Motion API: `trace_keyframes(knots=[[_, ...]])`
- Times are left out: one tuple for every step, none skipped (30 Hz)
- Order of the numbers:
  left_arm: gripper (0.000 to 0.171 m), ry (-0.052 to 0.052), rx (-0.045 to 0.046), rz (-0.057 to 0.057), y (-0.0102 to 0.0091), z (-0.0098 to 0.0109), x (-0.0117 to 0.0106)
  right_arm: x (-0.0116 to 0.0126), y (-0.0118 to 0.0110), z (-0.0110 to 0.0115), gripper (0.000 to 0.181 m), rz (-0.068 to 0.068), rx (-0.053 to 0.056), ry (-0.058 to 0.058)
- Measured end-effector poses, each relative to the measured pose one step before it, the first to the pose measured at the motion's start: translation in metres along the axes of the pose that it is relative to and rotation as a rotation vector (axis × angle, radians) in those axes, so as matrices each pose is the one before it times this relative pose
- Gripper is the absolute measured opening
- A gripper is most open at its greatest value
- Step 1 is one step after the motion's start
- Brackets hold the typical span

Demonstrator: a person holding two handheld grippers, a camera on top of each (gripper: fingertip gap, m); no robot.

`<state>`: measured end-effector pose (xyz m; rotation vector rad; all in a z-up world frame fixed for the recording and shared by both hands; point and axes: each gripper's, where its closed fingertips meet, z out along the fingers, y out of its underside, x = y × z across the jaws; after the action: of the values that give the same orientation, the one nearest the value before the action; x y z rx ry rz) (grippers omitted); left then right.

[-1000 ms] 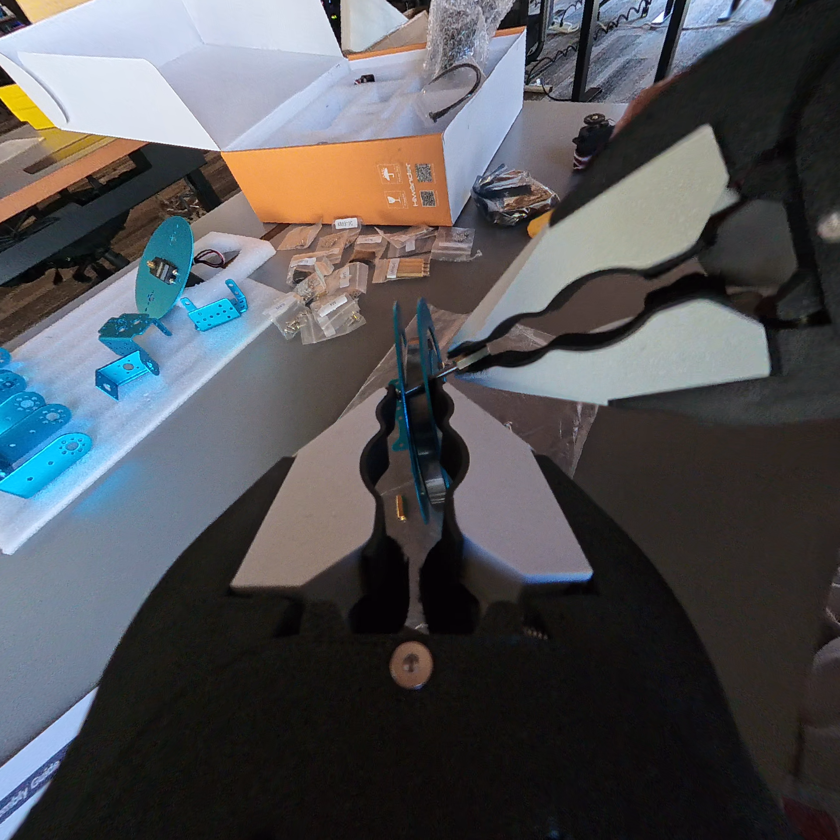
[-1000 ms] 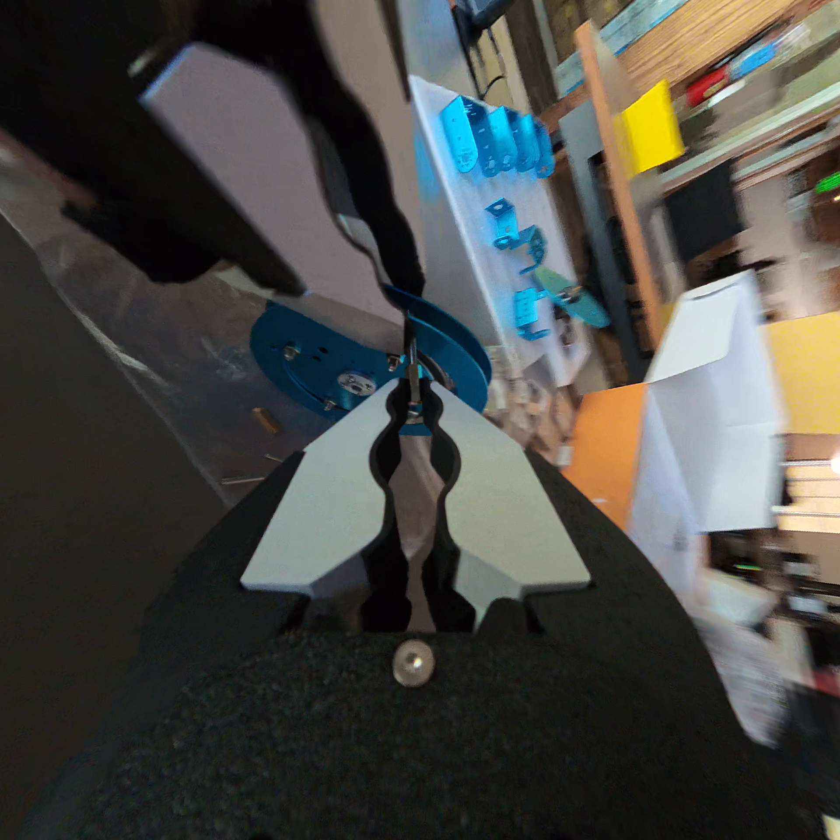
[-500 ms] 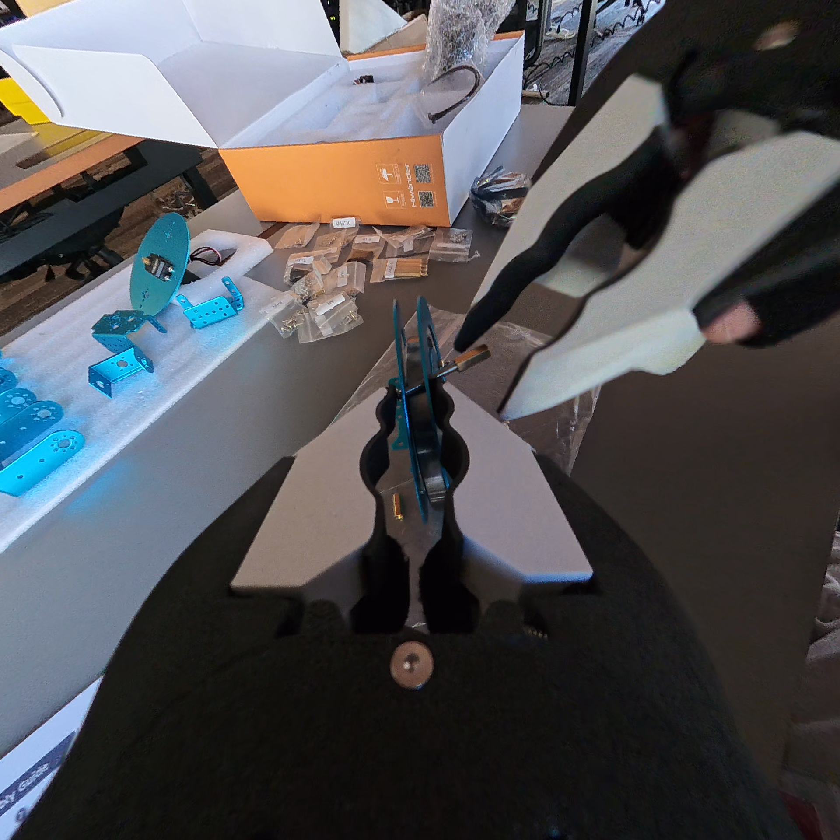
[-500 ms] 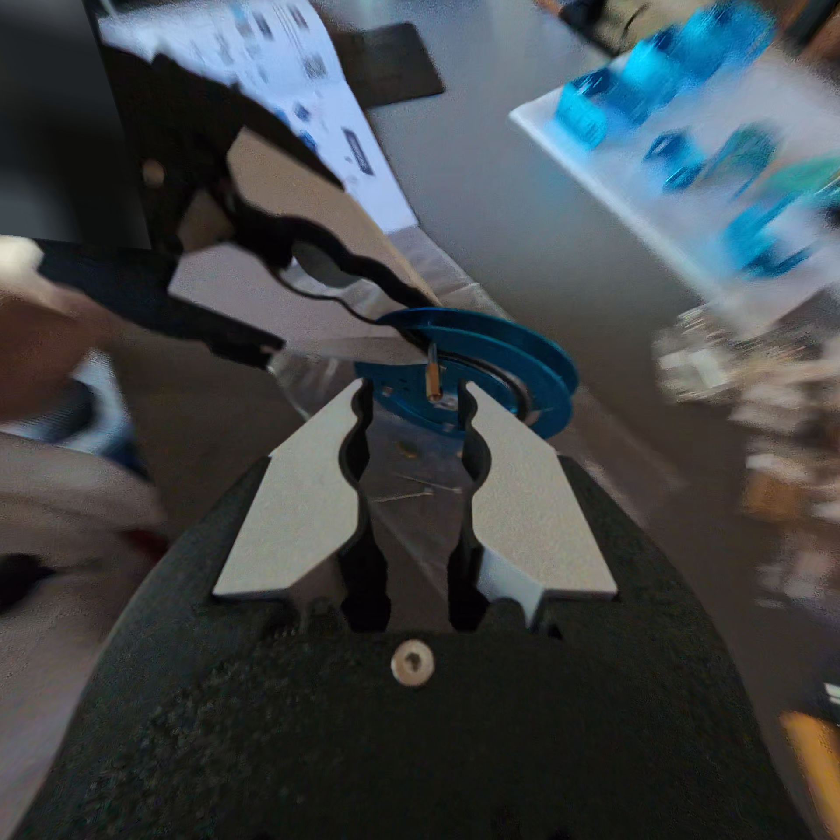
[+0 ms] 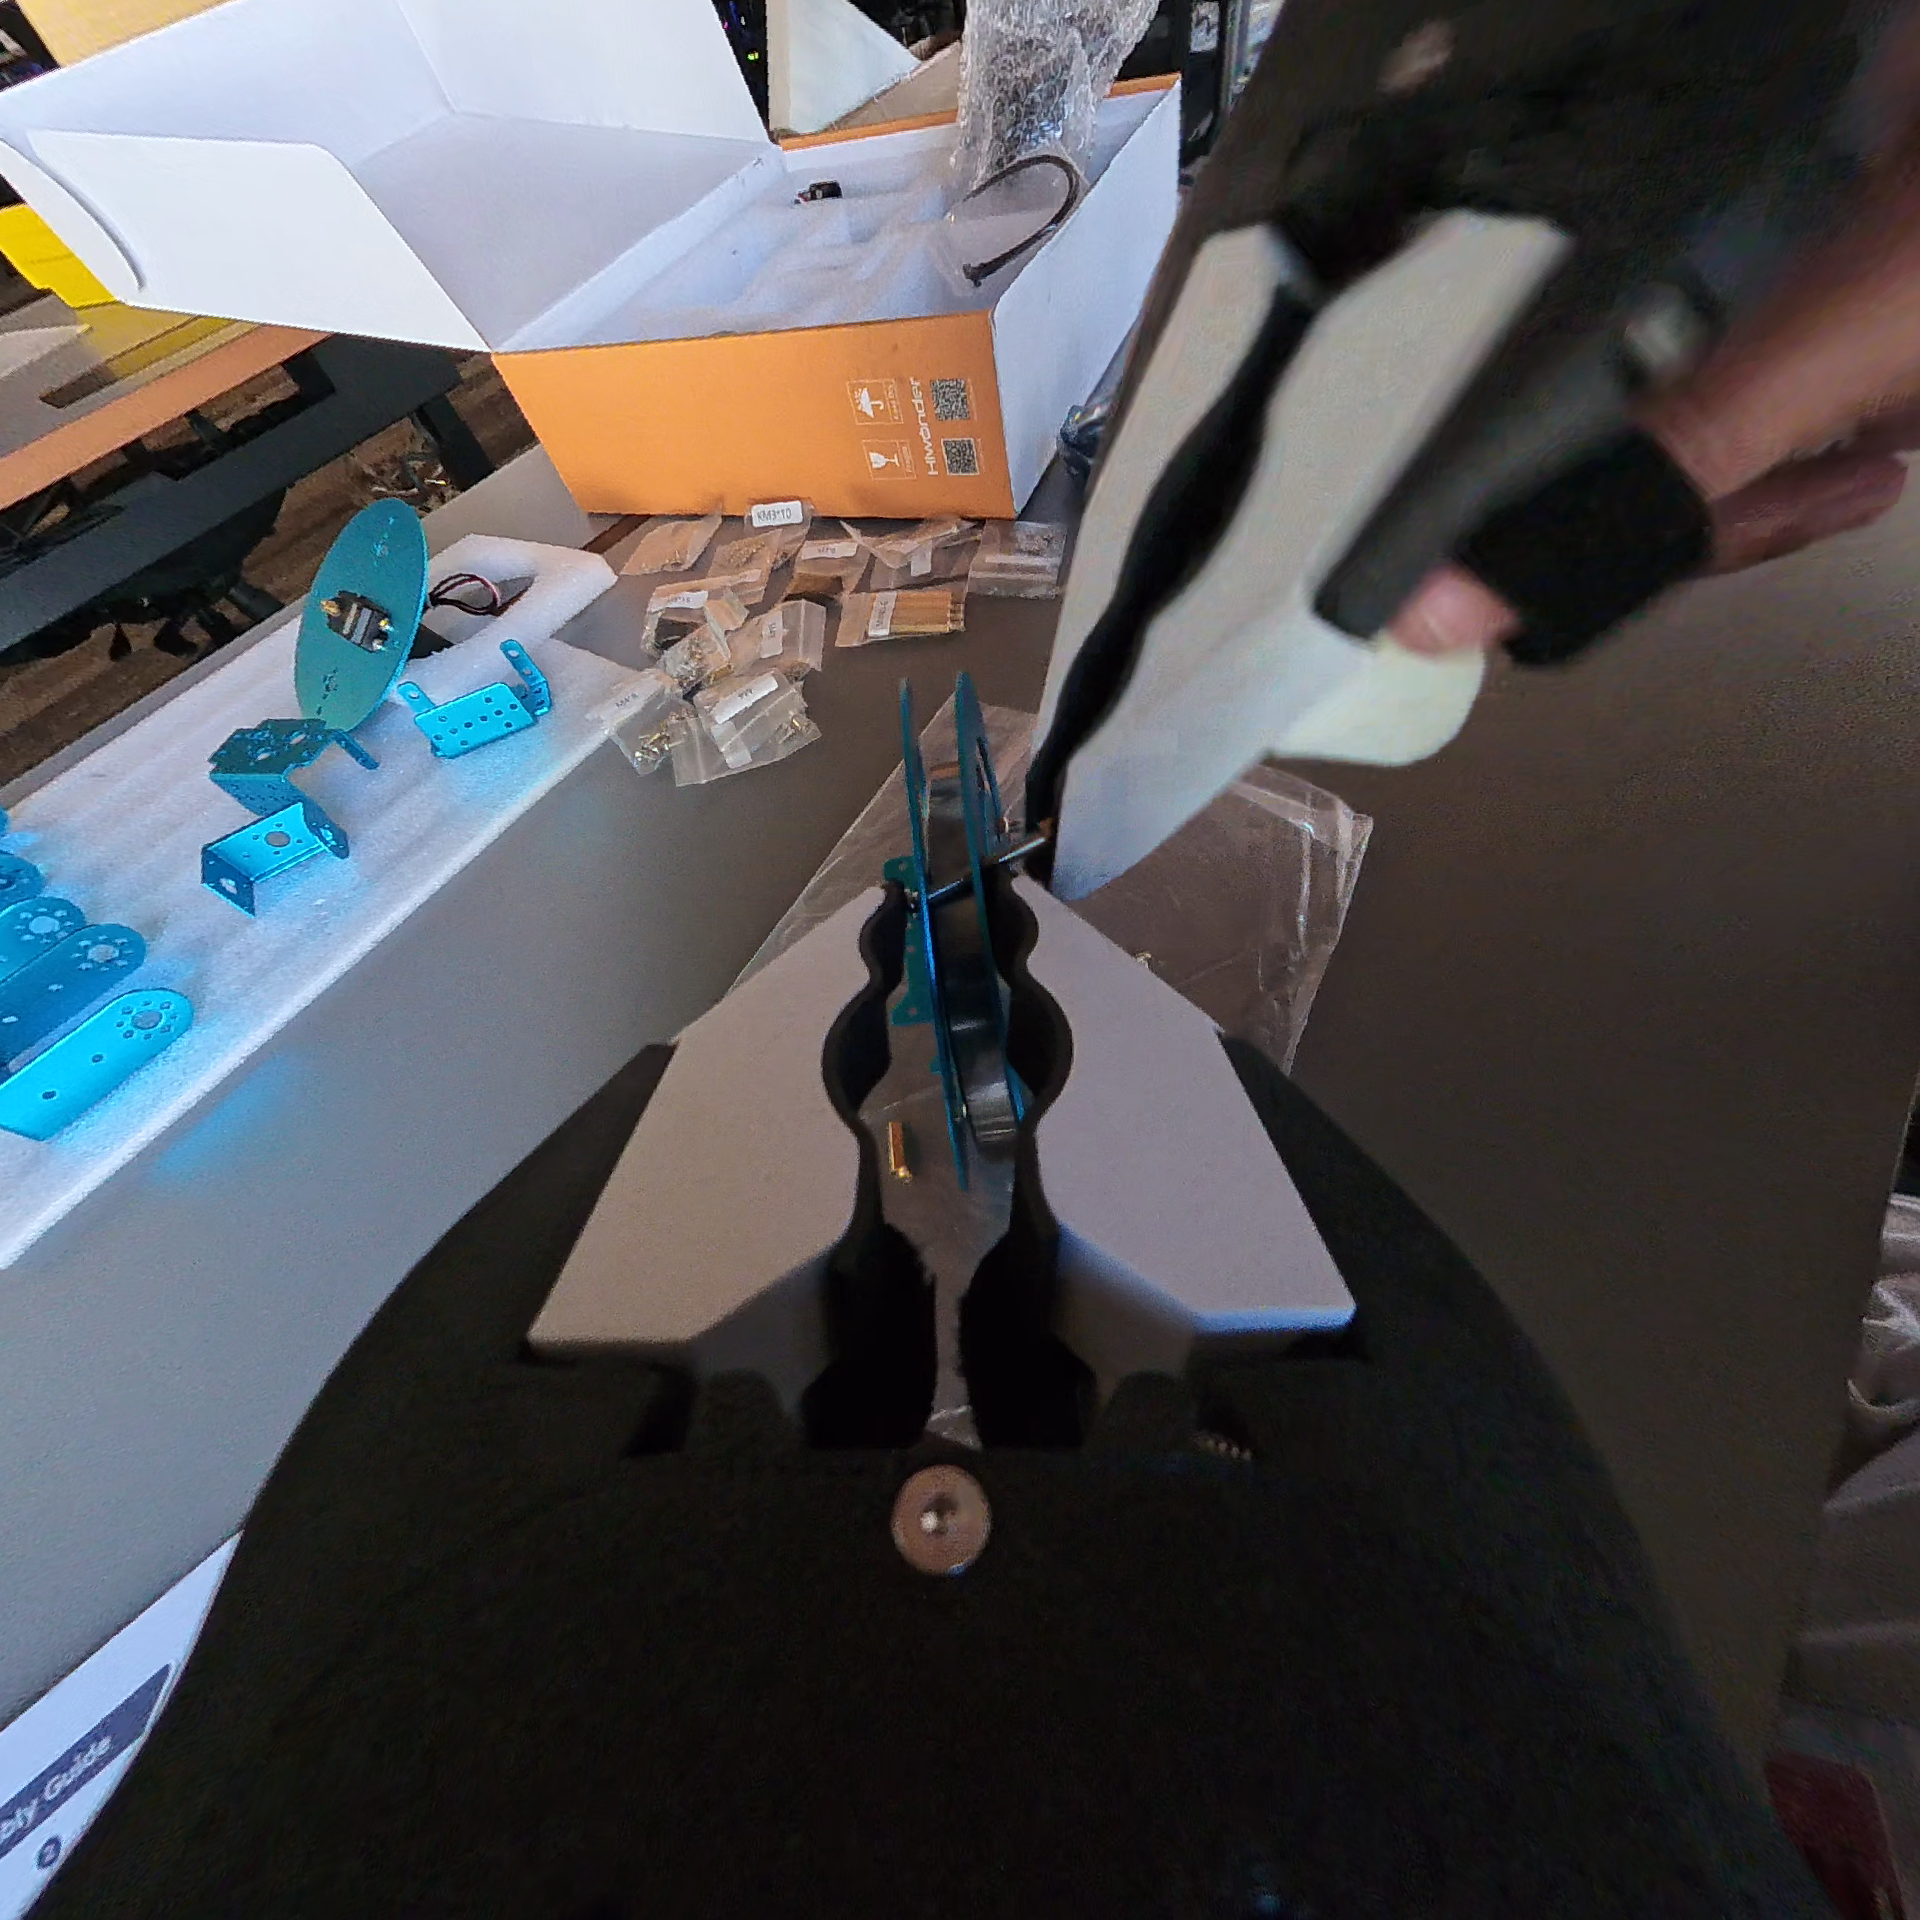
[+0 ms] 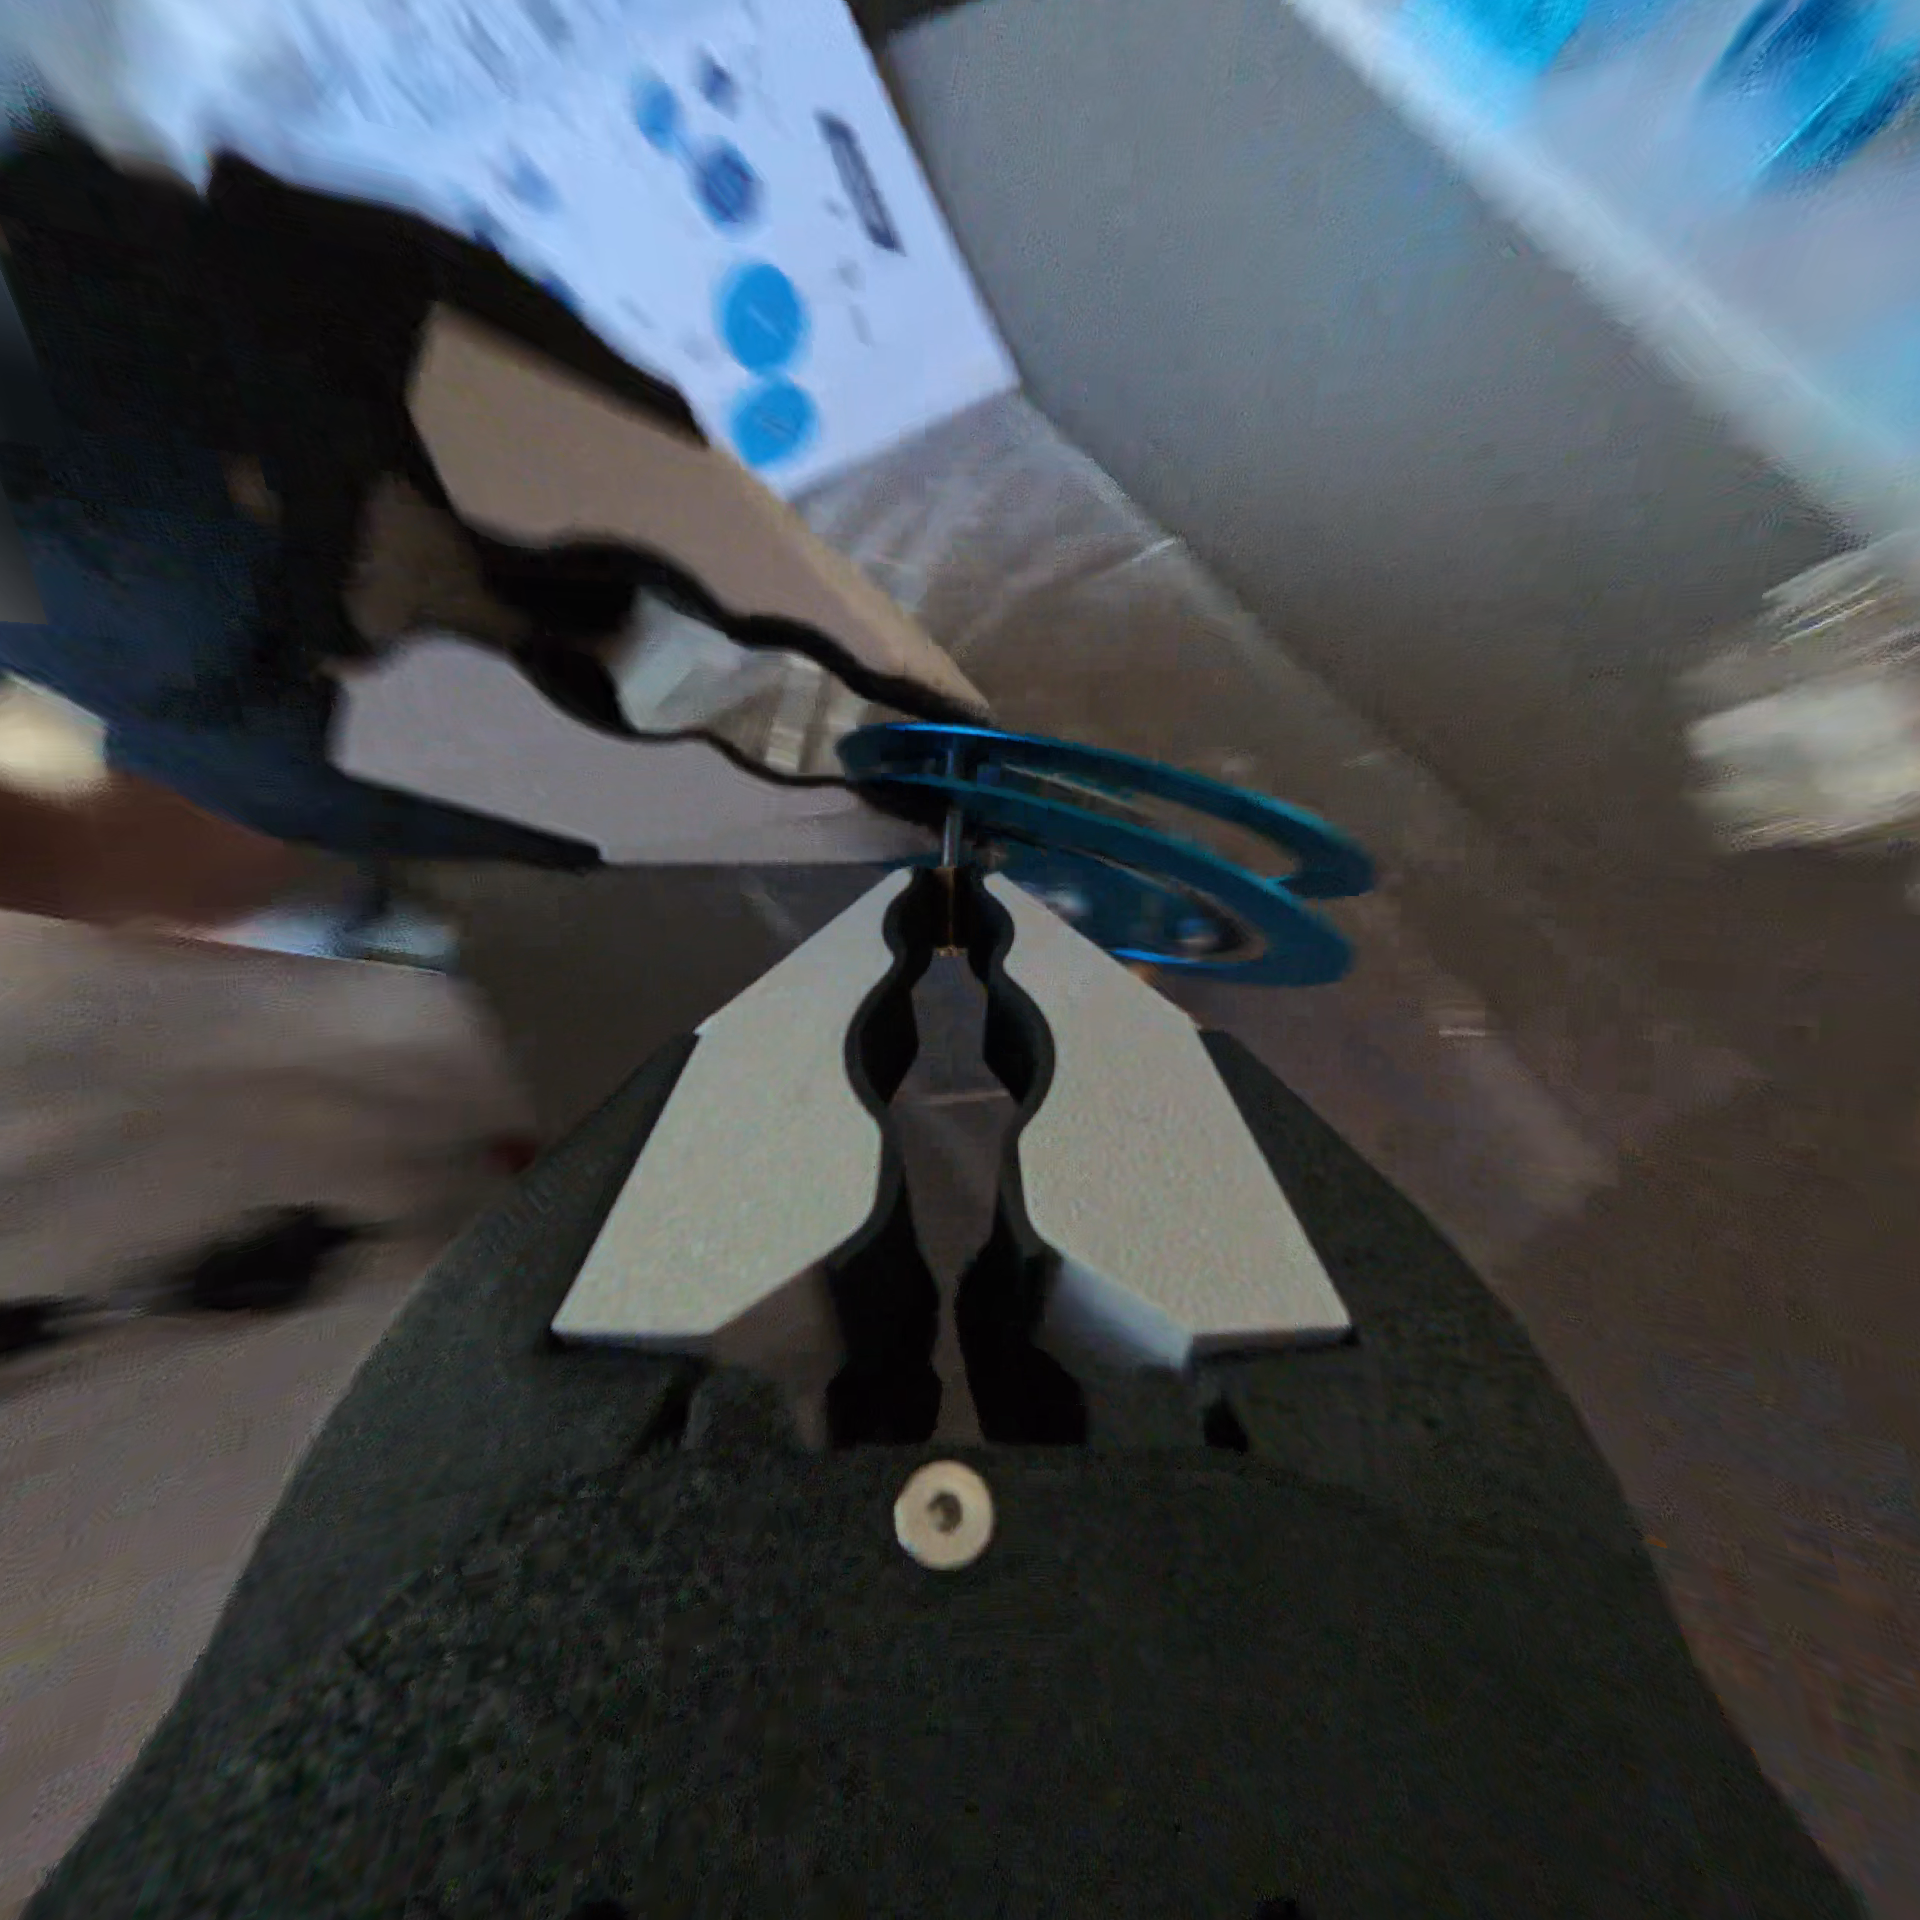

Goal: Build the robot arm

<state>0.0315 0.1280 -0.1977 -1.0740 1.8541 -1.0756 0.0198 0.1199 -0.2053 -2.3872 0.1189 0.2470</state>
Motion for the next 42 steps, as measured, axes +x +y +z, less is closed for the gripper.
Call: trace_keyframes(knots=[[0.015, -0.0045, -0.00009, -0.0006, 0.00007, -0.00011, -0.00009, -0.00433, -0.00028, -0.00015, 0.004, 0.1836, 0.0145, -0.1837], [0.015, -0.0085, 0.00214, 0.0007, -0.00006, 0.00017, -0.00084, -0.00287, -0.00109, -0.00007, 0.004, 0.1535, 0.0205, -0.1625], [0.015, -0.0060, 0.00106, 0.0009, 0.00012, -0.00006, -0.00089, -0.00176, -0.00109, 0.00058, 0.004, 0.1177, 0.0278, -0.1241], [0.016, 0.0010, -0.00162, -0.0002, 0.00014, -0.00027, -0.00017, -0.00169, -0.00034, 0.00064, 0.004, 0.0857, 0.0244, -0.0864], [0.016, 0.0026, -0.00071, -0.0019, 0.00022, -0.00004, -0.00012, -0.00127, -0.00039, 0.00030, 0.004, 0.0551, 0.0266, -0.0509], [0.015, 0.0036, 0.00003, -0.0042, 0.00006, 0.00000, -0.00006, -0.00022, -0.00077, 0.00012, 0.004, -0.0043, 0.0251, -0.0059], [0.016, 0.0060, -0.00201, -0.0028, -0.00011, 0.00008, 0.00029, 0.00117, 0.00009, 0.00004, 0.005, -0.0930, 0.0141, 0.0529], [0.015, 0.0023, -0.00329, -0.0015, 0.00001, 0.00024, 0.00002, 0.00219, 0.00123, -0.00056, 0.006, -0.1339, -0.0038, 0.1028], [0.015, -0.0061, -0.00181, -0.0042, 0.00004, 0.00030, -0.00099, 0.00139, 0.00103, -0.00060, 0.017, -0.1537, -0.0128, 0.1235], [0.015, -0.0022, -0.00073, -0.0070, 0.00003, 0.00023, -0.00069, 0.00302, 0.00132, -0.00094, 0.029, -0.1711, -0.0267, 0.1516], [0.015, 0.0043, -0.00004, -0.0020, -0.00003, -0.00004, 0.00041, 0.00554, 0.00092, -0.00151, 0.037, -0.1844, -0.0339, 0.1757], [0.015, 0.0017, -0.00044, 0.0009, -0.00006, 0.00008, -0.00001, 0.00754, -0.00007, -0.00245, 0.037, -0.1958, -0.0354, 0.1901], [0.015, -0.0023, -0.00142, -0.0018, 0.00019, 0.00013, -0.00071, 0.00824, -0.00082, -0.00273, 0.033, -0.2075, -0.0360, 0.1956], [0.015, 0.0004, -0.00083, -0.0025, -0.00005, 0.00013, -0.00053, 0.00611, -0.00292, -0.00232, 0.030, -0.1935, -0.0212, 0.1751], [0.015, 0.0029, 0.00008, -0.0018, -0.00017, 0.00026, 0.00018, 0.00323, -0.00426, -0.00170, 0.023, -0.1556, -0.0095, 0.1342], [0.015, 0.0003, -0.00010, -0.0007, -0.00031, 0.00018, 0.00026, -0.00378, -0.00236, 0.00063, 0.017, -0.0965, -0.0183, 0.0513], [0.015, -0.0008, 0.00052, 0.0030, -0.00032, 0.00018, 0.00076, -0.00714, 0.00056, 0.00248, 0.018, -0.0311, -0.0283, -0.0093], [0.015, 0.0003, 0.00180, 0.0038, -0.00034, 0.00002, 0.00120, -0.00265, 0.00166, 0.00352, 0.018, -0.0051, -0.0214, -0.0042], [0.015, 0.0018, 0.00258, 0.0019, -0.00039, -0.00004, 0.00150, 0.00093, 0.00430, 0.00387, 0.018, -0.0142, -0.0276, 0.0060], [0.015, 0.0017, 0.00201, 0.0029, -0.00035, -0.00005, 0.00151, 0.00162, 0.00551, 0.00334, 0.011, -0.0111, -0.0332, 0.0037], [0.015, -0.0028, 0.00199, 0.0041, -0.00008, 0.00018, 0.00058, 0.00298, 0.00044, 0.00001, 0.003, 0.0014, 0.0064, 0.0024], [0.015, -0.0025, 0.00252, -0.0012, -0.00014, 0.00018, 0.00035, -0.00120, 0.00082, -0.00001, 0.003, 0.0353, -0.0023, -0.0396], [0.015, 0.0019, 0.00021, -0.0032, 0.00003, -0.00010, 0.00044, -0.00211, 0.00029, -0.00047, 0.003, 0.0610, -0.0008, -0.0572], [0.015, 0.0048, -0.00169, 0.0007, 0.00038, -0.00068, 0.00052, -0.00457, -0.00063, -0.00054, 0.002, 0.0814, 0.0111, -0.0891], [0.015, 0.0045, 0.00360, 0.0024, 0.00034, -0.00076, 0.00062, -0.00637, -0.00107, -0.00082, 0.002, 0.1185, 0.0214, -0.1297], [0.015, 0.0008, 0.00868, 0.0032, 0.00026, -0.00050, 0.00040, -0.00730, -0.00111, -0.00042, 0.002, 0.1547, 0.0258, -0.1615], [0.015, -0.0010, 0.00698, 0.0032, 0.00013, -0.00024, 0.00001, -0.00774, -0.00115, -0.00002, 0.002, 0.1746, 0.0286, -0.1810], [0.015, -0.0007, 0.00052, 0.0015, 0.00007, -0.00016, 0.00001, -0.00713, -0.00093, -0.00018, 0.002, 0.1809, 0.0207, -0.1831], [0.015, -0.0015, -0.00459, 0.0032, 0.00002, -0.00002, -0.00007, -0.00854, -0.00069, -0.00022, 0.002, 0.1713, 0.0119, -0.1850], [0.015, -0.0063, -0.00259, 0.0028, -0.00011, 0.00057, -0.00083, -0.00589, -0.00148, -0.00015, 0.002, 0.1513, 0.0194, -0.1581], [0.015, -0.0055, -0.00130, -0.0023, -0.00017, 0.00060, -0.00084, -0.00358, -0.00163, -0.00007, 0.003, 0.1103, 0.0224, -0.1121], [0.015, 0.0002, -0.00085, -0.0040, -0.00033, 0.00023, -0.00025, -0.00153, -0.00038, 0.00034, 0.002, 0.0560, 0.0126, -0.0537], [0.015, 0.0040, 0.00005, -0.0009, -0.00013, 0.00011, 0.00045, 0.00066, -0.00010, -0.00010, 0.003, -0.0232, 0.0078, 0.0144], [0.015, 0.0042, 0.00390, -0.0018, -0.00022, 0.00032, 0.00058, 0.00326, -0.00031, -0.00073, 0.003, -0.0884, 0.0054, 0.0772], [0.015, 0.0022, 0.00384, -0.0023, -0.00036, 0.00034, 0.00050, 0.00432, 0.00001, -0.00167, 0.004, -0.1040, -0.0001, 0.1089], [0.015, -0.0028, -0.00053, 0.0017, 0.00014, 0.00014, -0.00066, 0.00271, -0.00127, -0.00260, 0.014, -0.1130, 0.0048, 0.1081], [0.015, -0.0031, -0.00321, 0.0006, 0.00021, 0.00011, -0.00110, 0.00378, -0.00076, -0.00308, 0.026, -0.1152, -0.0024, 0.1200], [0.015, 0.0004, -0.00271, -0.0041, 0.00031, -0.00009, -0.00070, 0.00537, -0.00054, -0.00325, 0.035, -0.1235, -0.0064, 0.1374], [0.015, 0.0005, -0.00089, -0.0053, 0.00026, -0.00028, -0.00043, 0.00280, -0.00058, -0.00296, 0.035, -0.1264, -0.0088, 0.1233], [0.015, -0.0008, 0.00025, -0.0037, 0.00046, -0.00047, -0.00030, 0.00032, -0.00134, -0.00228, 0.033, -0.1164, -0.0083, 0.1064], [0.015, 0.0008, 0.00051, 0.0001, 0.00037, -0.00051, 0.00009, 0.00015, -0.00240, -0.00194, 0.028, -0.1068, -0.0060, 0.0955], [0.015, 0.0031, 0.00112, 0.0034, 0.00023, -0.00046, 0.00049, 0.00165, -0.00252, -0.00119, 0.025, -0.0973, -0.0074, 0.0899]])
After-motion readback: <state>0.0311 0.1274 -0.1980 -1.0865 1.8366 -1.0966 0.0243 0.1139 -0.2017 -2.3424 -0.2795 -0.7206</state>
